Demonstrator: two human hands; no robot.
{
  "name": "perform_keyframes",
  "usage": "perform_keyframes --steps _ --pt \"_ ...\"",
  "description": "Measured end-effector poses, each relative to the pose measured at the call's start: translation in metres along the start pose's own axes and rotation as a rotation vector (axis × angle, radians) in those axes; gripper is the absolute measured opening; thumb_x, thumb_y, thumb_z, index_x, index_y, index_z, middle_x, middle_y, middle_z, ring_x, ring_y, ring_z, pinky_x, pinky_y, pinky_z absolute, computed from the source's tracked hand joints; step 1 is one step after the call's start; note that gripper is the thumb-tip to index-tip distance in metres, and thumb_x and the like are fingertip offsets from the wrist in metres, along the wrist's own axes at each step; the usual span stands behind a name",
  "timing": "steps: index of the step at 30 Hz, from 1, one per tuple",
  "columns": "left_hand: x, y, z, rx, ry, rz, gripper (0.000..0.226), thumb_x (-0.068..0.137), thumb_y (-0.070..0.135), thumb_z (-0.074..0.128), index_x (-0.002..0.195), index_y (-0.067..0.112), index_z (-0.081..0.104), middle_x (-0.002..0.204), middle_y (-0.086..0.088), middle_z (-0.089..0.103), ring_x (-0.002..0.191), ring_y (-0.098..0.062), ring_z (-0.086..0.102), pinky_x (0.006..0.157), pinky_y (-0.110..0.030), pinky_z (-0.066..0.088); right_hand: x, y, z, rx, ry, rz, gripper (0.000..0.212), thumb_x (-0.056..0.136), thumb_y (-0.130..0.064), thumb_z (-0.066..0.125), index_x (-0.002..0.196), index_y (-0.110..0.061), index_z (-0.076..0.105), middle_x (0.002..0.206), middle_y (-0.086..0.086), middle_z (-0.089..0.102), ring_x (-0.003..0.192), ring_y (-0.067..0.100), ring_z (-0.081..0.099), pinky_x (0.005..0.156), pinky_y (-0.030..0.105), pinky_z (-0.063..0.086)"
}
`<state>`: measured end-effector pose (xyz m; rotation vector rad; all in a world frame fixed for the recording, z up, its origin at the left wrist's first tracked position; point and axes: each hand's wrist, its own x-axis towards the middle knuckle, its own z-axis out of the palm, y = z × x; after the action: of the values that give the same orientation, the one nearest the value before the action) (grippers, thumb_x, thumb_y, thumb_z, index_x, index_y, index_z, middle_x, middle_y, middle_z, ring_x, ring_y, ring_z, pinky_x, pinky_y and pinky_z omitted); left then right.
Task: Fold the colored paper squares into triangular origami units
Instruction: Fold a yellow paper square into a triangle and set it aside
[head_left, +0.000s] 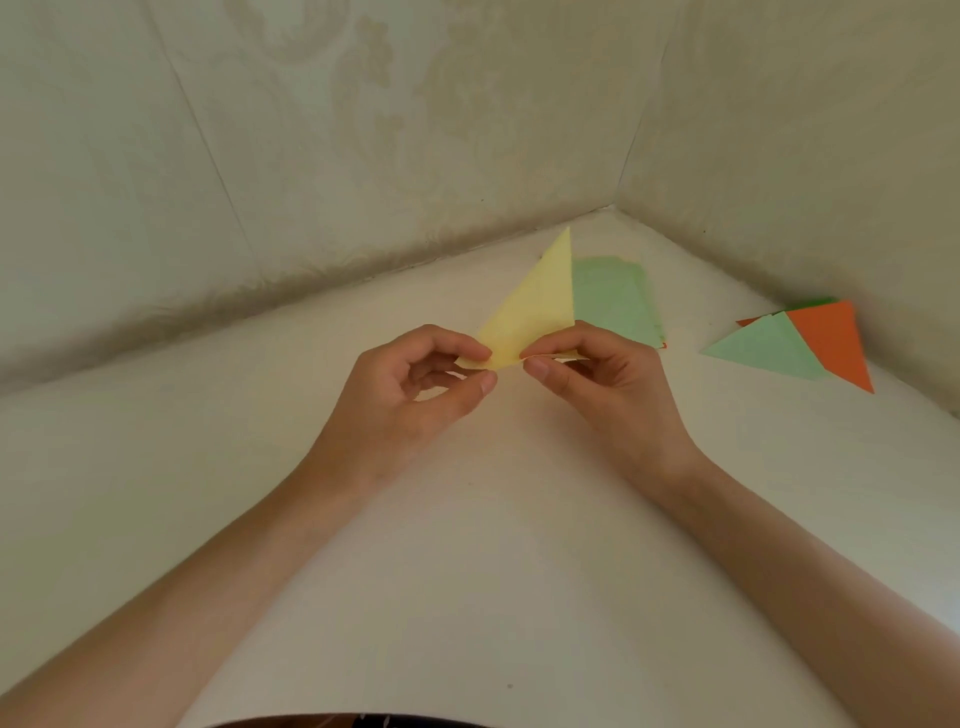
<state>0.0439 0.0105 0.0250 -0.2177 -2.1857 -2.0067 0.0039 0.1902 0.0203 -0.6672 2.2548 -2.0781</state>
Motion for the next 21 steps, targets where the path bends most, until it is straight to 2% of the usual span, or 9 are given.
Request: perform_keyframes --steps 3,7,11,14,16,21 --pt "-0.0001 -0.0011 0.0005 0.076 0.054 0.058 0.012 0.072 0.017 0.072 0.083 0.02 0.067 0.081 0.013 0.069 0.074 -0.005 0.063 0.074 -0.013 0.046 -0.0008 -0.0025 0.0017 0.02 0.032 0.012 0.01 0.073 -0.026 0.067 0.08 -0.02 0.068 0.077 -0.015 0.067 0.074 0.017 0.053 0.07 0.029 0.042" --pt "-0.0018 -0.0025 0.0006 0.168 0.097 0.111 0.011 0.077 0.02 0.069 0.087 0.025 0.069 0.083 0.012 0.071 0.078 -0.005 0.066 0.075 -0.013 0.047 -0.0015 -0.0025 0.0016 0.038 0.047 0.026 0.007 0.073 -0.027 0.068 0.078 -0.023 0.068 0.075 -0.015 0.066 0.072 0.018 0.05 0.068 0.029 0.041" --pt "-0.0022 0.0008 -0.0004 0.169 0.109 0.152 0.01 0.078 0.02 0.068 0.087 0.021 0.071 0.083 0.009 0.072 0.076 -0.005 0.067 0.074 -0.014 0.048 -0.001 -0.0014 0.0016 0.036 0.039 0.022 0.006 0.076 -0.024 0.073 0.078 -0.03 0.07 0.079 -0.013 0.067 0.076 0.019 0.054 0.072 0.032 0.044" --pt "-0.0017 0.0037 0.0012 0.075 0.103 0.114 0.011 0.078 0.006 0.07 0.084 0.015 0.07 0.074 0.013 0.07 0.067 0.002 0.062 0.066 -0.008 0.044 -0.0013 -0.0028 0.0021 0.035 0.043 0.01 0.005 0.076 -0.022 0.068 0.079 -0.025 0.068 0.076 -0.014 0.067 0.075 0.008 0.057 0.072 0.022 0.046" --pt "-0.0017 0.0053 0.003 0.022 0.102 0.073 0.014 0.078 0.0 0.07 0.081 0.013 0.07 0.071 0.014 0.07 0.062 0.004 0.059 0.062 -0.007 0.043 -0.0014 -0.0035 0.0023 0.013 0.053 -0.002 0.006 0.079 -0.016 0.068 0.078 -0.023 0.068 0.073 -0.014 0.066 0.072 0.006 0.056 0.069 0.021 0.045" --pt "-0.0009 0.0043 0.0037 -0.072 0.131 -0.04 0.008 0.078 0.002 0.071 0.076 0.01 0.069 0.071 0.002 0.072 0.067 -0.005 0.064 0.067 -0.014 0.05 -0.0016 -0.0038 0.0042 0.014 0.098 0.045 0.015 0.081 -0.01 0.07 0.07 -0.015 0.06 0.063 -0.009 0.054 0.063 0.007 0.046 0.058 0.018 0.038"
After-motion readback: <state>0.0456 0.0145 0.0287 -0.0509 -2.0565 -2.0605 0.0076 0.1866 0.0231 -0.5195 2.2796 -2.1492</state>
